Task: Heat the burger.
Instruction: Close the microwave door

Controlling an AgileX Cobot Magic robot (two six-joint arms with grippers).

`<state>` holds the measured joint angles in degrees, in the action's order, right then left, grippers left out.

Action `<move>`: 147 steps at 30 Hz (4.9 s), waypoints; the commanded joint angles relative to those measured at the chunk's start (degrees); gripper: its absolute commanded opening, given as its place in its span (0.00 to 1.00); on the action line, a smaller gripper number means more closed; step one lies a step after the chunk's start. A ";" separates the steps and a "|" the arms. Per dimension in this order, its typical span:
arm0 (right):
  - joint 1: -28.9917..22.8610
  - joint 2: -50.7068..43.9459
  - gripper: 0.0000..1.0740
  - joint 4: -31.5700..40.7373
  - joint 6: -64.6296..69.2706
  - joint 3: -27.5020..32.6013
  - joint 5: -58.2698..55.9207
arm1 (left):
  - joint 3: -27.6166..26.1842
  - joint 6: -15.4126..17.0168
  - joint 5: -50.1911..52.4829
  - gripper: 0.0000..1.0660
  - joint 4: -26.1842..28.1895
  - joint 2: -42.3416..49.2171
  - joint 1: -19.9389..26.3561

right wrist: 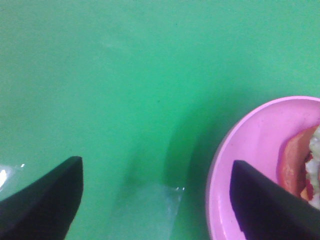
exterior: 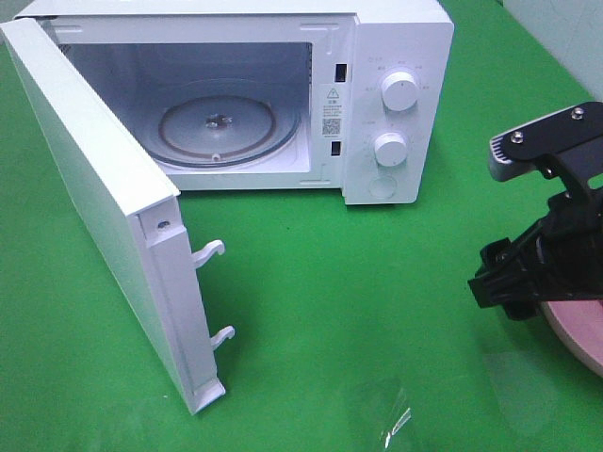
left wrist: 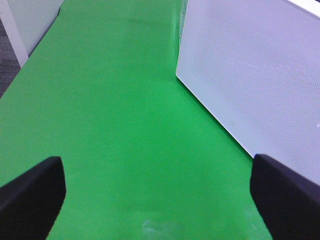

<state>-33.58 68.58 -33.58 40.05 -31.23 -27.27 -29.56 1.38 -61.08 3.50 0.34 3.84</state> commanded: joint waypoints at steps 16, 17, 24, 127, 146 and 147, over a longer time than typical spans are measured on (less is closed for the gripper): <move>0.06 -21.49 0.68 30.14 -27.16 -0.23 -21.83 | -0.06 -0.11 -0.23 0.86 0.11 0.29 0.06; 0.06 -21.49 0.68 30.14 -27.16 -0.23 -21.83 | -0.06 -0.11 -0.23 0.86 0.11 0.29 0.06; 0.52 -35.41 0.72 29.22 -27.22 -0.23 -26.70 | -0.06 -0.11 -0.23 0.86 0.11 0.29 0.06; 30.88 -70.30 0.71 29.11 -32.03 3.04 -27.62 | 0.34 -0.23 28.88 0.00 2.35 -18.05 0.06; 30.88 -70.30 0.71 29.11 -32.03 3.04 -27.62 | 17.30 -3.67 85.08 0.00 1.03 -41.08 0.06; 30.88 -70.30 0.71 29.11 -32.03 3.04 -27.62 | 17.42 -2.52 86.46 0.00 -0.06 -43.03 0.06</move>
<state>-2.98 -0.17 -4.35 8.37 -28.30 -55.52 -12.55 -2.46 21.03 4.81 -40.34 3.84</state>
